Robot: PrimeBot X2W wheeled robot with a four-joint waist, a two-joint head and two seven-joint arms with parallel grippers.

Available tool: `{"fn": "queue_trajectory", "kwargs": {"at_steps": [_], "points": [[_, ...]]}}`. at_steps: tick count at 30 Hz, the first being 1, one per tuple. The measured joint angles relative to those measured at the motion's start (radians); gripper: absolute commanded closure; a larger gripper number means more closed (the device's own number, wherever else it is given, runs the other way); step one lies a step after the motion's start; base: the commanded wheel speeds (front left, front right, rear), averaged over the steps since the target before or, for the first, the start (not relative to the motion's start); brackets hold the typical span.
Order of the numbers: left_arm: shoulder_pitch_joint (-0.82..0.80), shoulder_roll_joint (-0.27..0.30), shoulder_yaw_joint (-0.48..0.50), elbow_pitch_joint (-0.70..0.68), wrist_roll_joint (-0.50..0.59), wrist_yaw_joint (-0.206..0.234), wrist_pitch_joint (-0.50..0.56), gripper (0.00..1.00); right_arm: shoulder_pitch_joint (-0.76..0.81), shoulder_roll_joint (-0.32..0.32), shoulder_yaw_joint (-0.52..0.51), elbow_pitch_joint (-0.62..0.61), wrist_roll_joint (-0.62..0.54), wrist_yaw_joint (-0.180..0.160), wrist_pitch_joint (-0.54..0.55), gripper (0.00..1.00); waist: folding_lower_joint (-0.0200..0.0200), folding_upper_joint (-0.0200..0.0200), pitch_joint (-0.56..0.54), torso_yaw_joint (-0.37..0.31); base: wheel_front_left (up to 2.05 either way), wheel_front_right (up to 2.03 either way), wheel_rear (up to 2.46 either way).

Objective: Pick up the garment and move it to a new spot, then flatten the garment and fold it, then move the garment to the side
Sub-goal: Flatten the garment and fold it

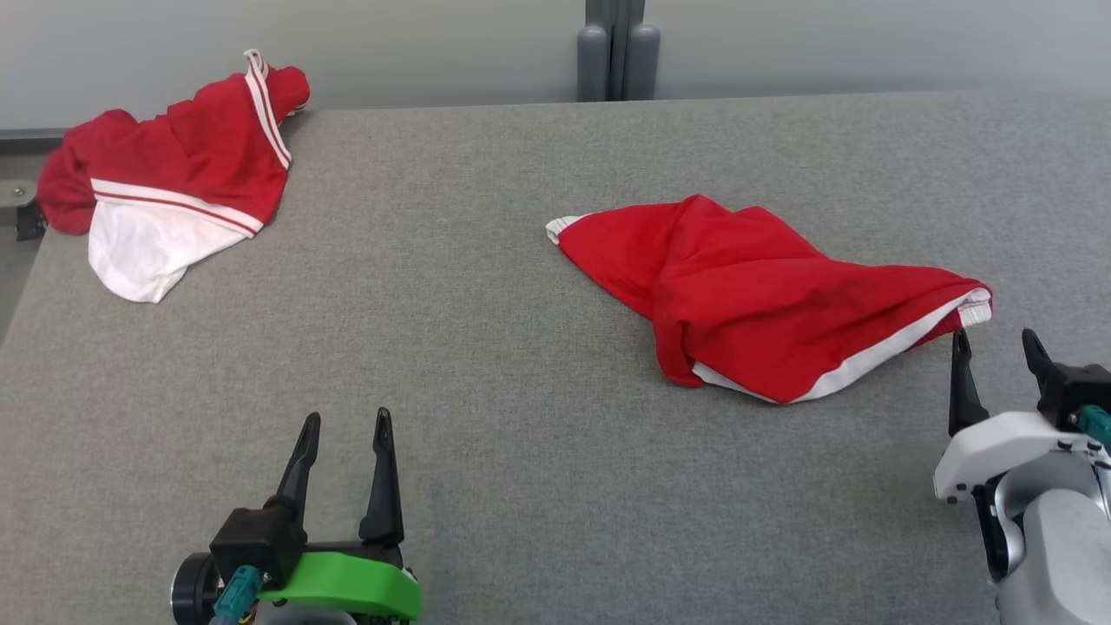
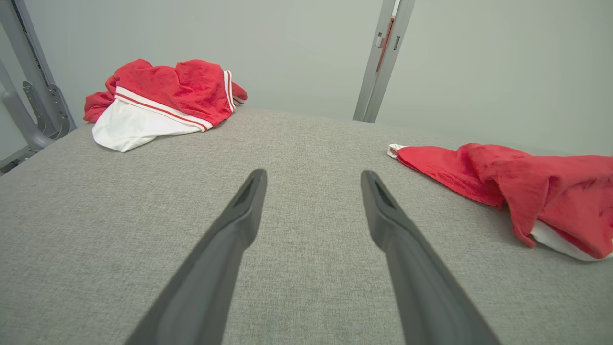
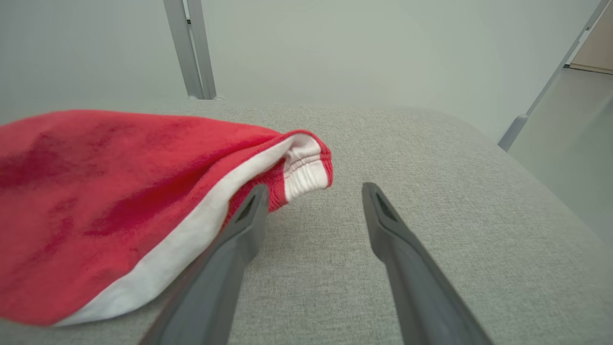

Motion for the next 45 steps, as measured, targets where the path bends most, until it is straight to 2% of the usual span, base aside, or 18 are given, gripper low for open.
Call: {"fn": "queue_trajectory", "kwargs": {"at_steps": [6,10,13,17,18,22,28,34,35,36,39,40,45], "points": [[0.014,0.000,-0.001,0.002,0.005,-0.005,0.000,0.00,0.095,0.016,-0.012,-0.096,-0.001,0.000,0.000,0.00,0.0000,0.0000,-0.025,-0.032,0.00,0.00,0.00],[0.017,0.000,-0.002,0.002,0.010,-0.008,0.000,0.00,0.140,0.040,0.109,-0.184,0.027,0.000,0.000,0.00,0.0000,0.0000,-0.036,-0.044,0.00,0.00,0.00],[0.017,0.000,-0.004,0.003,0.012,-0.010,0.000,0.00,0.159,0.051,0.228,-0.189,0.049,0.000,0.000,0.00,0.0000,0.0000,-0.037,-0.043,0.00,0.00,0.00],[0.016,0.000,-0.011,0.006,0.013,-0.013,0.000,0.00,0.141,0.060,0.377,-0.132,0.071,0.000,0.000,0.00,0.0000,0.0000,-0.031,-0.027,0.00,0.00,0.00],[0.014,0.000,-0.012,0.005,0.013,-0.012,0.000,0.00,0.110,0.062,0.440,-0.088,0.083,0.000,0.000,0.00,0.0000,0.0000,-0.026,-0.016,0.00,0.00,0.00],[0.005,0.000,-0.013,0.005,0.013,-0.010,0.000,0.00,0.040,0.065,0.514,0.025,0.106,0.000,0.000,0.00,0.0000,0.0000,-0.013,0.014,0.00,0.00,0.00],[-0.007,0.000,-0.015,0.003,0.011,-0.008,0.000,0.00,-0.055,0.061,0.527,0.154,0.112,0.000,0.000,0.00,0.0000,-0.0001,0.011,0.064,0.00,0.00,0.00],[-0.017,0.000,-0.015,-0.001,0.002,-0.004,0.000,0.00,-0.115,0.009,0.481,0.212,0.038,0.000,0.000,0.00,0.0000,0.0000,0.040,0.103,0.00,0.00,0.00],[-0.018,0.000,-0.016,-0.001,0.002,-0.002,0.000,0.00,-0.120,0.005,0.477,0.229,0.021,0.000,0.000,0.06,0.0000,0.0000,0.045,0.108,0.00,0.00,0.00],[-0.019,0.000,-0.016,-0.002,0.001,0.000,0.000,0.00,-0.124,0.005,0.477,0.246,0.007,0.000,0.000,0.47,0.0000,-0.0001,0.049,0.112,0.00,0.00,0.00],[-0.026,0.000,-0.018,-0.003,-0.006,0.000,0.000,0.00,-0.151,0.003,0.468,0.288,-0.013,0.000,-0.003,0.77,0.0000,0.0000,0.060,0.120,0.00,0.00,0.00],[-0.027,0.000,-0.019,-0.003,-0.006,0.000,0.000,0.00,-0.161,0.004,0.466,0.293,-0.016,0.000,-0.003,1.00,0.0000,0.0000,0.063,0.121,0.00,0.00,0.00],[-0.027,0.000,-0.016,-0.003,-0.007,0.003,0.000,0.00,-0.165,0.024,0.474,0.228,-0.006,0.000,-0.002,1.00,0.0000,0.0000,0.066,0.117,0.00,0.00,0.00]]}}
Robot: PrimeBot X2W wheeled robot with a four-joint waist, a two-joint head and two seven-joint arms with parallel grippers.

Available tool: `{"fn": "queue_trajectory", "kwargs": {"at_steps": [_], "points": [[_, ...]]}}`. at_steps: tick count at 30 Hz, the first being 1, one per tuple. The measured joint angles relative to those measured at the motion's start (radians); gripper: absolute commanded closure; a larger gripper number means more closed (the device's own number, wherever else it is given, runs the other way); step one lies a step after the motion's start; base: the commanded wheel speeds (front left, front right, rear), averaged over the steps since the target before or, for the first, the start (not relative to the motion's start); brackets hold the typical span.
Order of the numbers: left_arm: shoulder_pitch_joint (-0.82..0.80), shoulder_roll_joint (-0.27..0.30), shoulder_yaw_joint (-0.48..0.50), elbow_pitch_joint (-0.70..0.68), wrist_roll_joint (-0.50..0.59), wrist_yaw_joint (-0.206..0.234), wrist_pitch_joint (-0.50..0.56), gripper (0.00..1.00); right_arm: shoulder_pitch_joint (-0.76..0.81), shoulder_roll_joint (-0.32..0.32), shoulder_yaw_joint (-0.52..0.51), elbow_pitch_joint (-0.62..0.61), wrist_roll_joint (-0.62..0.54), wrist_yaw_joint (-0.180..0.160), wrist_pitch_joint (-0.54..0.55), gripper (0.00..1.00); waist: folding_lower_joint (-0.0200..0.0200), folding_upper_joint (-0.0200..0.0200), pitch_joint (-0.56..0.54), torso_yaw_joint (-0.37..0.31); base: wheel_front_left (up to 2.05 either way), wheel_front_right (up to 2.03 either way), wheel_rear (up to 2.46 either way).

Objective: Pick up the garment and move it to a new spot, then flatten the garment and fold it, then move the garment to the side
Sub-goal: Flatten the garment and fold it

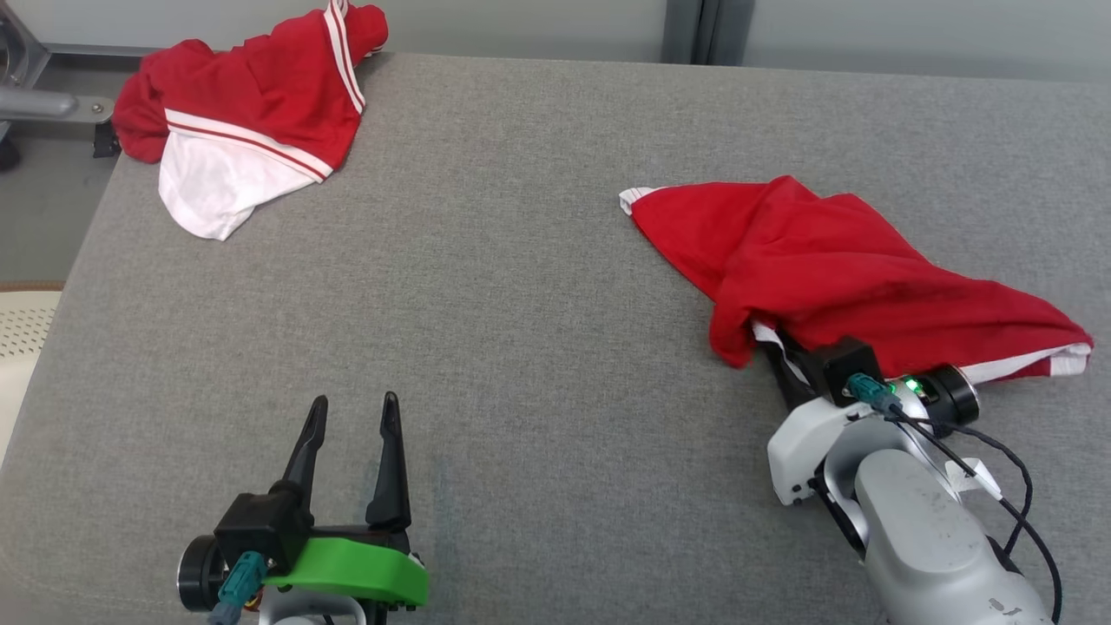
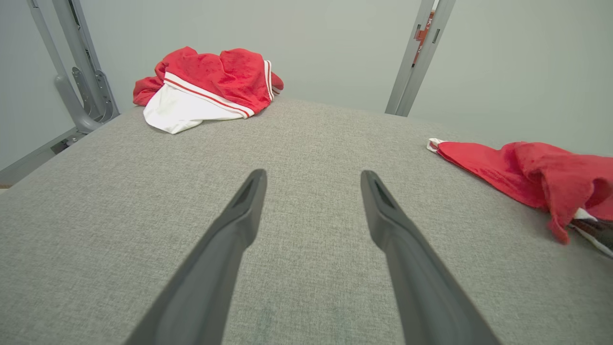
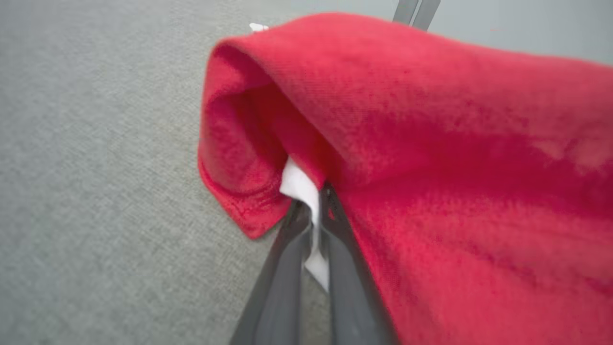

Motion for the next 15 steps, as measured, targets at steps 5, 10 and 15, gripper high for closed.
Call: {"fn": "queue_trajectory", "kwargs": {"at_steps": [5,10,15], "points": [[0.000,0.000,0.006,0.000,0.000,0.002,0.000,0.00,0.035,0.015,0.045,-0.151,0.049,0.000,0.000,1.00,0.0000,0.0000,-0.008,-0.017,0.00,0.00,0.00],[0.001,0.000,0.009,0.001,0.002,0.001,0.000,0.00,0.074,0.025,0.125,-0.328,0.115,0.000,0.000,1.00,0.0000,0.0000,-0.022,-0.039,0.00,0.00,0.00],[0.001,0.000,0.012,0.002,0.009,-0.002,0.000,0.00,0.110,0.033,0.222,-0.488,0.177,0.000,0.000,1.00,0.0000,0.0000,-0.039,-0.055,0.00,0.00,0.00]]}}
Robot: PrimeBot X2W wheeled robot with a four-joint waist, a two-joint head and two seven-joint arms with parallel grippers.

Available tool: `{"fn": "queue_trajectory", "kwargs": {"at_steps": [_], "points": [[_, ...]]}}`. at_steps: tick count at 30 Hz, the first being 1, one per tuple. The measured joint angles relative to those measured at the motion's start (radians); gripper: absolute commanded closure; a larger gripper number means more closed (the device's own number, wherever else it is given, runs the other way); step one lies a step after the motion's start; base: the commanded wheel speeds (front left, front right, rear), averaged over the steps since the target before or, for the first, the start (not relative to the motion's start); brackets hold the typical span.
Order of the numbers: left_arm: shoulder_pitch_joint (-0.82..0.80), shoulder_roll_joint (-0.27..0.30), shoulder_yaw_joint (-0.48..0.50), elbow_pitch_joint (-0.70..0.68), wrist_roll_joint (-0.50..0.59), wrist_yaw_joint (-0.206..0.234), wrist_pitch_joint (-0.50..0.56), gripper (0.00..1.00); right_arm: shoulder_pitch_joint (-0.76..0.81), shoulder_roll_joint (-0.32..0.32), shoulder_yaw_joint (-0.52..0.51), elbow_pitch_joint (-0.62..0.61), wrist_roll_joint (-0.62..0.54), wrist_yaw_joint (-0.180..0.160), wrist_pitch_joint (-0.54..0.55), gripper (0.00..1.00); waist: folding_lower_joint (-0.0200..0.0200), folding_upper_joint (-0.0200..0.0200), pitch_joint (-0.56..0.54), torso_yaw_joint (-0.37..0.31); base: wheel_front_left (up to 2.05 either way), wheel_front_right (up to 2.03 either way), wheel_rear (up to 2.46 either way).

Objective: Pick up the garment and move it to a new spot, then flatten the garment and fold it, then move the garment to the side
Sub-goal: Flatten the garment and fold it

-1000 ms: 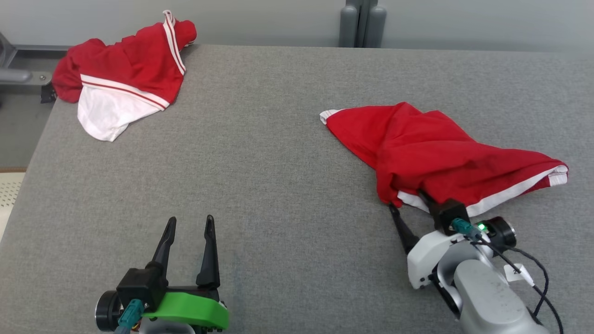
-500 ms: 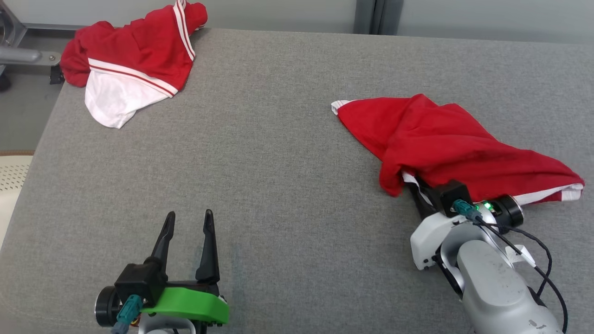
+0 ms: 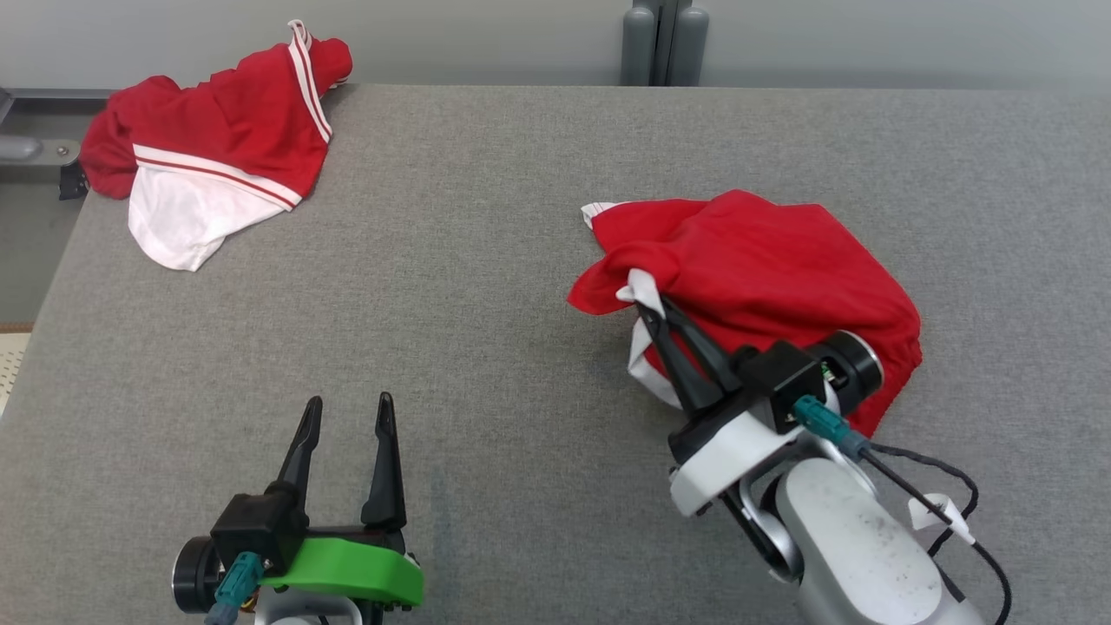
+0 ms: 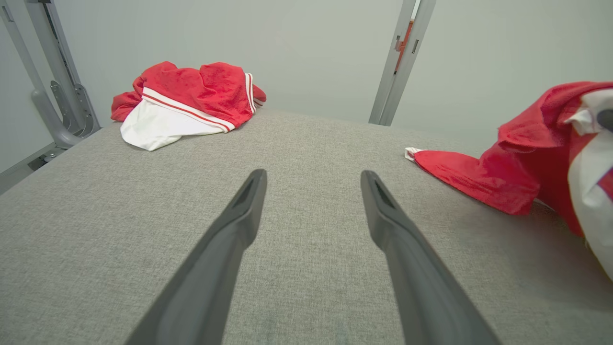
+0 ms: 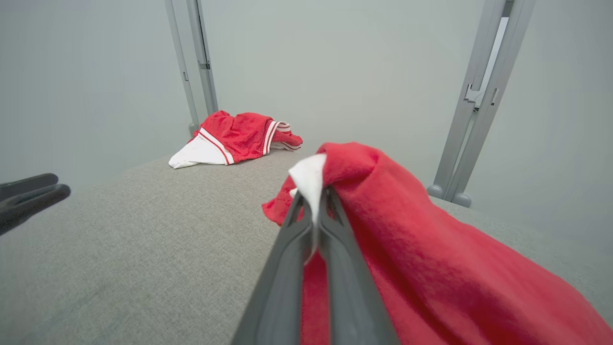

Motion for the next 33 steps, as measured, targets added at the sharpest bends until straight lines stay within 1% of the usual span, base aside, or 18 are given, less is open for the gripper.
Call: {"fn": "queue_trajectory", "kwargs": {"at_steps": [3,5,7,10,11,12,14,15,19,21,23,26,29,33], "points": [[0.000,0.000,-0.001,0.000,0.001,-0.001,0.000,0.00,0.009,0.002,0.060,-0.019,0.034,0.000,0.015,1.00,0.0000,-0.0001,-0.004,-0.001,0.00,0.00,0.00],[0.000,0.000,-0.002,-0.001,0.002,-0.002,0.000,0.00,0.007,0.002,0.098,-0.008,0.041,0.000,0.027,1.00,0.0000,0.0000,-0.001,0.003,0.00,0.00,0.00],[-0.001,0.000,-0.003,-0.003,0.002,-0.002,0.000,0.00,0.000,0.005,0.147,0.035,0.076,0.000,0.044,1.00,0.0000,0.0000,0.003,0.010,0.00,0.00,0.00],[-0.003,0.000,-0.006,-0.003,0.002,-0.002,0.000,0.00,-0.031,0.009,0.218,0.132,0.096,0.000,0.053,1.00,0.0000,0.0000,0.010,0.022,0.00,0.00,0.00],[-0.006,0.000,-0.008,-0.003,0.002,-0.002,0.000,0.00,-0.045,0.008,0.241,0.170,0.102,0.000,0.053,0.94,0.0000,0.0000,0.013,0.027,0.00,0.00,0.00],[-0.008,0.000,-0.010,-0.003,0.002,-0.002,0.000,0.00,-0.056,0.008,0.260,0.198,0.104,0.000,0.051,0.80,0.0000,0.0000,0.015,0.031,0.00,0.00,0.00],[-0.015,0.000,-0.015,-0.003,0.001,-0.002,0.000,0.00,-0.077,0.008,0.312,0.252,0.148,0.000,0.042,0.15,0.0000,0.0000,0.020,0.041,0.00,0.00,0.00],[-0.016,0.000,-0.016,-0.003,0.001,-0.001,0.000,0.00,-0.087,0.008,0.336,0.275,0.160,0.000,0.040,0.00,0.0000,0.0000,0.022,0.047,0.00,0.00,0.00],[-0.016,0.000,-0.016,-0.003,0.000,0.000,0.000,0.00,-0.119,0.010,0.421,0.324,0.223,0.000,0.022,0.00,0.0000,-0.0001,0.029,0.058,0.00,0.00,0.00],[-0.016,0.000,-0.014,-0.003,0.000,0.002,0.000,0.00,-0.132,0.010,0.436,0.336,0.247,0.000,0.014,0.00,0.0000,0.0000,0.029,0.056,0.00,0.00,0.00],[-0.015,0.000,-0.010,-0.003,0.000,0.006,0.000,0.00,-0.145,0.010,0.430,0.343,0.255,0.000,0.007,0.00,0.0000,0.0000,0.026,0.050,0.00,0.00,0.00],[-0.013,0.000,-0.008,-0.003,0.000,0.007,0.000,0.00,-0.147,0.010,0.379,0.338,0.251,0.000,0.004,0.00,0.0000,0.0000,0.019,0.036,0.00,0.00,0.00],[-0.007,0.000,-0.007,-0.003,0.000,0.007,0.000,0.00,-0.117,0.003,0.277,0.257,0.215,0.000,0.002,0.00,0.0000,0.0000,0.006,0.018,0.00,0.00,0.00],[0.010,0.000,-0.006,-0.003,0.003,0.007,0.000,0.00,-0.009,-0.030,0.116,0.152,0.151,0.000,0.002,0.00,0.0000,0.0000,-0.012,-0.008,0.00,0.00,0.00]]}}
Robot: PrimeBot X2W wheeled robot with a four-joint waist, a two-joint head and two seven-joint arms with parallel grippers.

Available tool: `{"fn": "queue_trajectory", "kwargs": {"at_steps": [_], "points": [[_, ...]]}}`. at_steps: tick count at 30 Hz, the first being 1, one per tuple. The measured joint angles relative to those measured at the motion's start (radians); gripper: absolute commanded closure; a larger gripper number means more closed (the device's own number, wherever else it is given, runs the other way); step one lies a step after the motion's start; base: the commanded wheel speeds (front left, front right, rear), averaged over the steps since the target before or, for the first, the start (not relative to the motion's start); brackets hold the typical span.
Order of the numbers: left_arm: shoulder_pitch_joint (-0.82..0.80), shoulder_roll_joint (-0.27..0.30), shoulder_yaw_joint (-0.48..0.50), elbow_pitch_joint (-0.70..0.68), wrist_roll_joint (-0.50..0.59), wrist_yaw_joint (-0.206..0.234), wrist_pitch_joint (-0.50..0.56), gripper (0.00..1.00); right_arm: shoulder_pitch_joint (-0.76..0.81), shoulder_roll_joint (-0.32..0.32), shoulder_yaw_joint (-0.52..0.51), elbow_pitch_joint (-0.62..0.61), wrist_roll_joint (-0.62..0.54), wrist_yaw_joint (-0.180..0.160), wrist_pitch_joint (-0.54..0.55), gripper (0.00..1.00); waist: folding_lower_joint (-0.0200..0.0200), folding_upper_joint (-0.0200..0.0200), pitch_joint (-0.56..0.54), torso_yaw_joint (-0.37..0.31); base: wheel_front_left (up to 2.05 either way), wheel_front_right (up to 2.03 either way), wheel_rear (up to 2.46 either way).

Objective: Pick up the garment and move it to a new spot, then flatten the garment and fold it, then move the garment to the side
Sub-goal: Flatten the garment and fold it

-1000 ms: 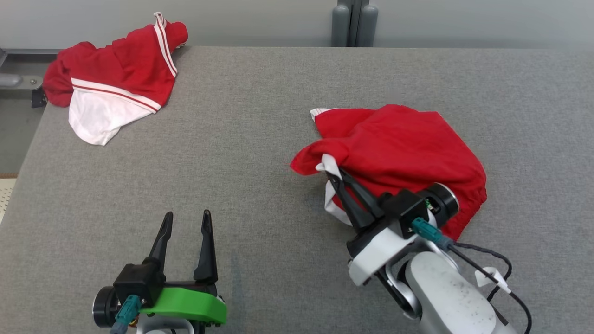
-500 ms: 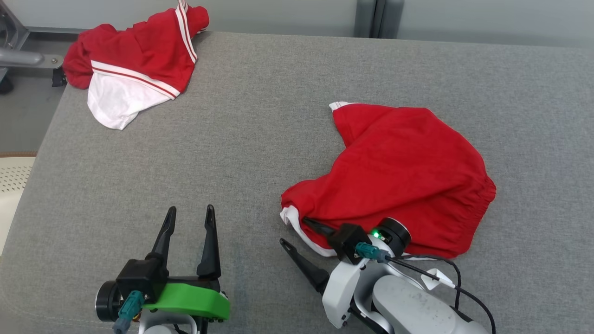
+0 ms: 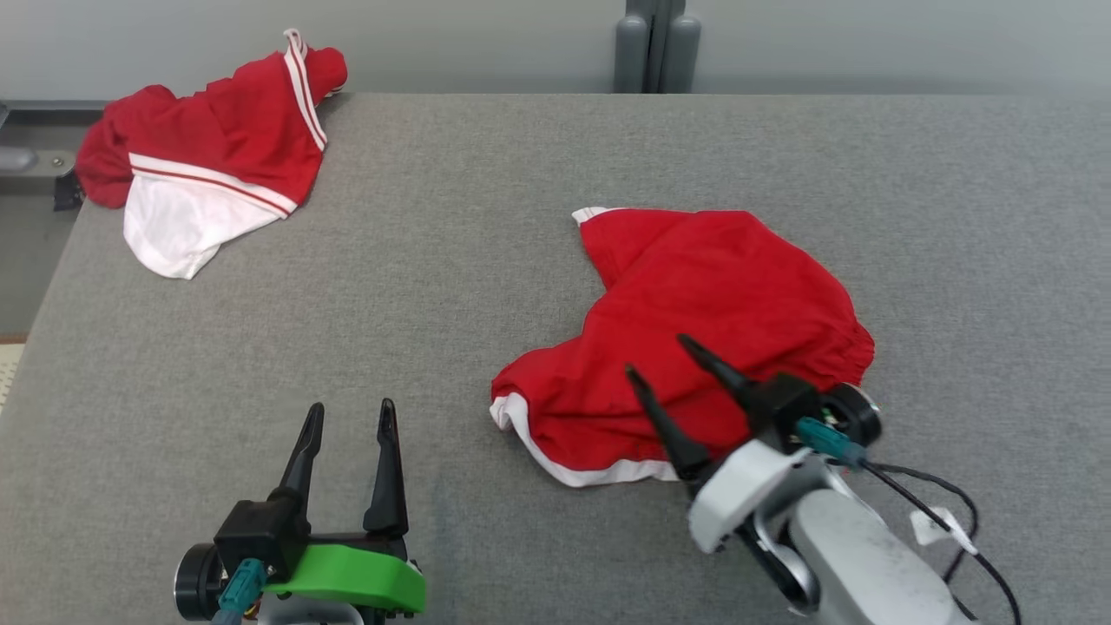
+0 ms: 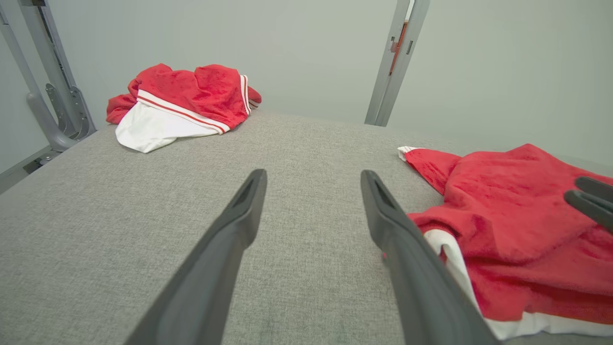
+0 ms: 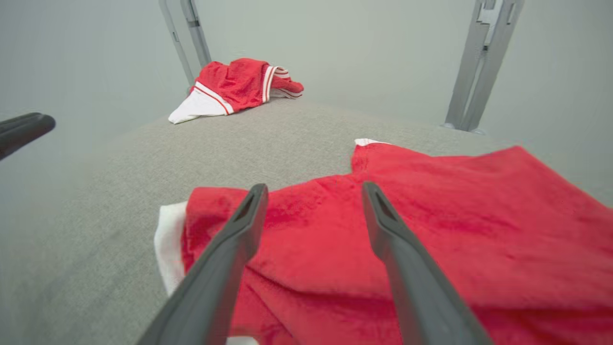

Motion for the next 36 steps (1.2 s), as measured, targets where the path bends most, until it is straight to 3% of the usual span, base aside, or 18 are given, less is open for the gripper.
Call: {"fn": "queue_trajectory", "kwargs": {"at_steps": [5,9,17,24,25,27,28,29,36], "points": [[0.016,0.000,0.002,-0.002,0.009,-0.001,0.000,0.00,0.158,-0.022,-0.198,-0.100,-0.084,0.000,0.000,0.00,0.0000,0.0000,-0.023,-0.038,0.00,0.00,0.00],[0.023,0.000,-0.001,-0.001,0.015,-0.008,0.000,0.00,0.258,-0.042,-0.271,-0.120,-0.136,0.000,0.000,0.00,0.0000,0.0000,-0.037,-0.062,0.00,0.00,0.00],[0.026,0.000,-0.006,0.002,0.021,-0.016,0.000,0.00,0.288,-0.042,-0.345,-0.047,-0.144,0.000,0.000,0.00,0.0000,0.0000,-0.039,-0.070,0.00,0.00,0.00],[0.020,0.000,-0.006,0.008,0.029,-0.017,0.000,0.00,0.171,-0.055,-0.297,0.128,-0.083,0.000,0.015,0.00,0.0000,0.0001,-0.022,-0.042,0.00,0.00,0.00],[0.019,0.000,-0.005,0.008,0.030,-0.017,0.000,0.00,0.156,-0.060,-0.286,0.146,-0.073,0.000,0.014,0.04,0.0000,0.0000,-0.019,-0.037,0.00,0.00,0.00],[0.016,0.000,-0.002,0.008,0.031,-0.017,0.000,0.00,0.128,-0.065,-0.264,0.162,-0.047,0.000,0.011,0.68,0.0000,0.0000,-0.014,-0.027,0.00,0.00,0.00],[0.016,0.000,0.002,0.007,0.031,-0.016,0.000,0.00,0.120,-0.065,-0.257,0.161,-0.035,0.000,0.009,0.80,0.0000,0.0000,-0.012,-0.024,0.00,0.00,0.00],[0.016,0.000,0.004,0.007,0.031,-0.016,0.000,0.00,0.113,-0.067,-0.249,0.159,-0.023,0.000,0.007,1.00,0.0000,0.0000,-0.009,-0.021,0.00,0.00,0.00],[0.016,0.000,0.014,0.002,0.029,-0.013,0.000,0.00,0.132,-0.117,-0.291,0.072,0.010,0.000,0.001,1.00,0.0000,0.0000,-0.005,-0.038,0.00,0.00,0.00]]}}
